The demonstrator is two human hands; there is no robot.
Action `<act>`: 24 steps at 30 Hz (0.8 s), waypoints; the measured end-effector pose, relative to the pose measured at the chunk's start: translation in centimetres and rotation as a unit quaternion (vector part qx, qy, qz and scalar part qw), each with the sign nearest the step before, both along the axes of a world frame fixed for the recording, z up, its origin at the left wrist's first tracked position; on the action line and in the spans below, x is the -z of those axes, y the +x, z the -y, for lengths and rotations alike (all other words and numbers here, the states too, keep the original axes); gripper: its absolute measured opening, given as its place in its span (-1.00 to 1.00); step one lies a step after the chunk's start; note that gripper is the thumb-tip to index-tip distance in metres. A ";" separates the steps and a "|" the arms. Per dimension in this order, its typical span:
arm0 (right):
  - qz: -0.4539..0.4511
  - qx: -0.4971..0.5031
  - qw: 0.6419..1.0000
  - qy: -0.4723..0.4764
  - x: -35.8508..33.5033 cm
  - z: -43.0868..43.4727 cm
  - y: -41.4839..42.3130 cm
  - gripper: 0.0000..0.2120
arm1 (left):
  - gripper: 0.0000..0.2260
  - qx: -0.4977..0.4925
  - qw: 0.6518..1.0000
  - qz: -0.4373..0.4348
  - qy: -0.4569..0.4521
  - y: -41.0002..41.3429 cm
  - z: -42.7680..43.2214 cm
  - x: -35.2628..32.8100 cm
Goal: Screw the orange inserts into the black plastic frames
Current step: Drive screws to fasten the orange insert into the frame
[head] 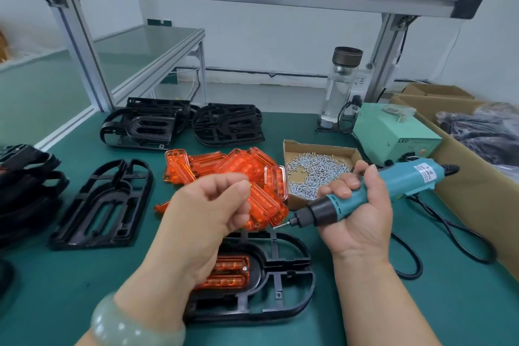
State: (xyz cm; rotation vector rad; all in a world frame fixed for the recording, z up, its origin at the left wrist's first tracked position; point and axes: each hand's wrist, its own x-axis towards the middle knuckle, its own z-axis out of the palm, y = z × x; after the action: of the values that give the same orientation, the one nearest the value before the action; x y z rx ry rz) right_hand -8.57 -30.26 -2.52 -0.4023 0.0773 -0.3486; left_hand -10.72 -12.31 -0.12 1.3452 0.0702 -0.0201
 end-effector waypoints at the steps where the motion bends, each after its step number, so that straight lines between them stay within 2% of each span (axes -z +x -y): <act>1: -0.001 0.004 1.000 0.001 -0.1 -0.2 -0.1 -0.90 | -0.87 -0.006 1.000 0.000 -0.006 -0.9 -0.4 0.2; 4: -0.005 0.016 1.000 0.007 -0.7 -1.0 -0.7 -0.89 | -0.92 -0.015 0.998 -0.023 -0.060 -3.0 -1.0 0.6; 8: -0.018 0.024 0.999 0.020 -1.7 -2.0 -1.5 -0.89 | -0.86 -0.028 0.987 -0.062 -0.144 -4.6 -1.1 1.2; 12: -0.023 0.034 0.999 0.032 -2.3 -3.0 -2.6 -0.92 | -0.71 -0.051 0.976 -0.087 -0.192 -5.3 -1.0 1.3; 15: -0.013 0.034 0.999 0.035 -2.6 -3.7 -3.5 -0.92 | -0.75 -0.051 0.968 -0.114 -0.216 -5.8 -1.0 1.0; 18: -0.006 0.036 0.999 0.035 -2.9 -4.3 -4.2 -0.90 | -0.89 -0.013 0.963 -0.147 -0.227 -6.3 -0.8 1.0; 24: -0.015 0.045 0.999 0.021 -2.9 -4.9 -5.0 -0.89 | -0.88 0.070 0.929 -0.201 -0.302 -7.0 -1.0 0.5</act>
State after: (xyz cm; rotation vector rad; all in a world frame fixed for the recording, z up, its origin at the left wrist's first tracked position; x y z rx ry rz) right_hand -13.59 -25.35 0.39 -0.3633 0.1320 -0.4290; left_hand -17.73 -11.30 -0.59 0.7093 0.2903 -0.4095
